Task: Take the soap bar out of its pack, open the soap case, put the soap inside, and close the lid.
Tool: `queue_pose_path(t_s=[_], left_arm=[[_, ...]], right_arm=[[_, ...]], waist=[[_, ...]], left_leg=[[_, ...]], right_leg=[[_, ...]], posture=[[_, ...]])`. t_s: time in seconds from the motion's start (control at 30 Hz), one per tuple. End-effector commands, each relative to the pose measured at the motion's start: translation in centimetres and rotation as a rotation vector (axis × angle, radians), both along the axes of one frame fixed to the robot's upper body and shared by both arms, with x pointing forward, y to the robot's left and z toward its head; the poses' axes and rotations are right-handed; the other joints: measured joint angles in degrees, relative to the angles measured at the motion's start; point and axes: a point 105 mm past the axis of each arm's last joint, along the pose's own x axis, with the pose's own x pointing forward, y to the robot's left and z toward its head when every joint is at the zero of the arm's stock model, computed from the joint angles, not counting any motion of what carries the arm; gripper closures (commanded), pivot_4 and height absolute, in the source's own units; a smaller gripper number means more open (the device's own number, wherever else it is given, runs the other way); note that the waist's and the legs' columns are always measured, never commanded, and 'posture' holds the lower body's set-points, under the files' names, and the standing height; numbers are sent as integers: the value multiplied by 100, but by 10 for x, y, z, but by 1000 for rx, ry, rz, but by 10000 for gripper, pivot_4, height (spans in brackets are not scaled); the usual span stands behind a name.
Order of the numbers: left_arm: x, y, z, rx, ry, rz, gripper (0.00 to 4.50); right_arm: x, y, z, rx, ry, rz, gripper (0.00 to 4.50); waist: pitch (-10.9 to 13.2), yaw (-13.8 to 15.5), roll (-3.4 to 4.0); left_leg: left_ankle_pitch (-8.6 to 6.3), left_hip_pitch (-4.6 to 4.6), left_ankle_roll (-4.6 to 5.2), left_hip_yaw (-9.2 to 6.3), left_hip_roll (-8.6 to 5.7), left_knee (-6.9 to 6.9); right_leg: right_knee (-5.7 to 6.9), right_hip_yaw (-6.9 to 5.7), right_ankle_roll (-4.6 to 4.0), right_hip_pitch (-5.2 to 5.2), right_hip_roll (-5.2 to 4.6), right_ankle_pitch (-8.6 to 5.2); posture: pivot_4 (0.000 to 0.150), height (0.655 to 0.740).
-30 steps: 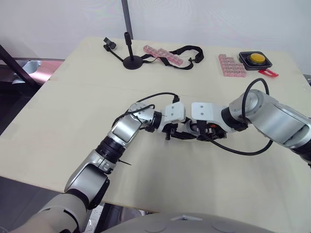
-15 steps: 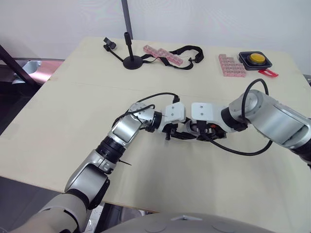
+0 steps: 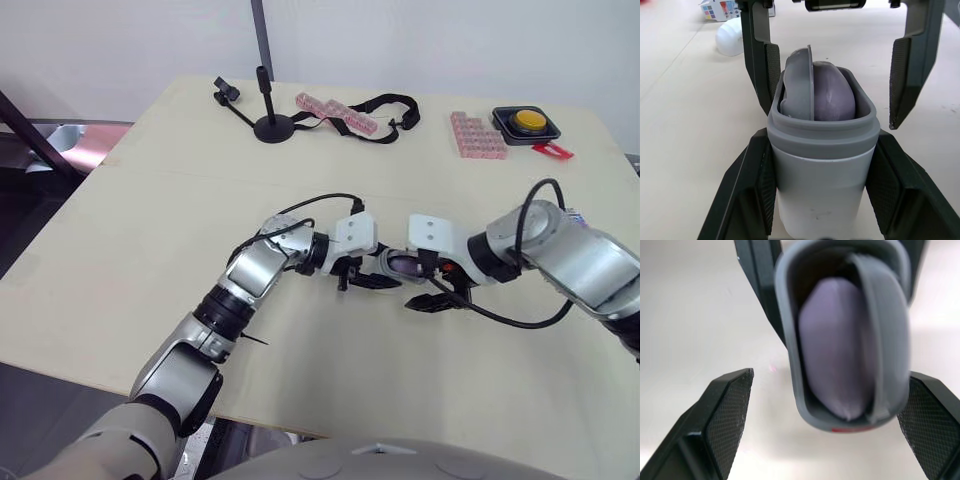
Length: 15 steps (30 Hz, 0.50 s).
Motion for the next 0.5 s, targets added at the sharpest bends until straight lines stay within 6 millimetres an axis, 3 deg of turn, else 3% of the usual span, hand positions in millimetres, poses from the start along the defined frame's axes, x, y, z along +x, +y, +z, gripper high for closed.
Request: queue_pose_path(t_s=[0.03,0.2,0.37,0.5], left_arm=[[-6,8,22,-119,-5,-28,26103],[-13,28,21,-240,12,-14,26103],[-15,41,10,-274,-23,15,26103],[-15,49,1,-285,-48,30,26103]], right_arm=[[8,-12,18,158,-61,-68,506],[5,-40,19,421,-145,-153,506],[-20,-49,6,545,-179,-111,506],[-44,-53,-16,579,-193,-69,506]], waist=[[0,3,0],[-3,60,0],[-8,91,1],[-10,84,4]], left_leg=[[0,-1,0,0,0,1],[-2,-16,1,-1,0,5],[-3,-40,5,-5,1,10],[-4,-34,8,-6,1,12]], right_leg=[[0,1,0,-1,3,0],[-6,1,0,-2,1,0],[-11,-9,1,-6,17,0],[-11,-22,2,-13,-5,0]], posture=[[1500,7400],[1500,7400],[1500,7400],[1500,7400]])
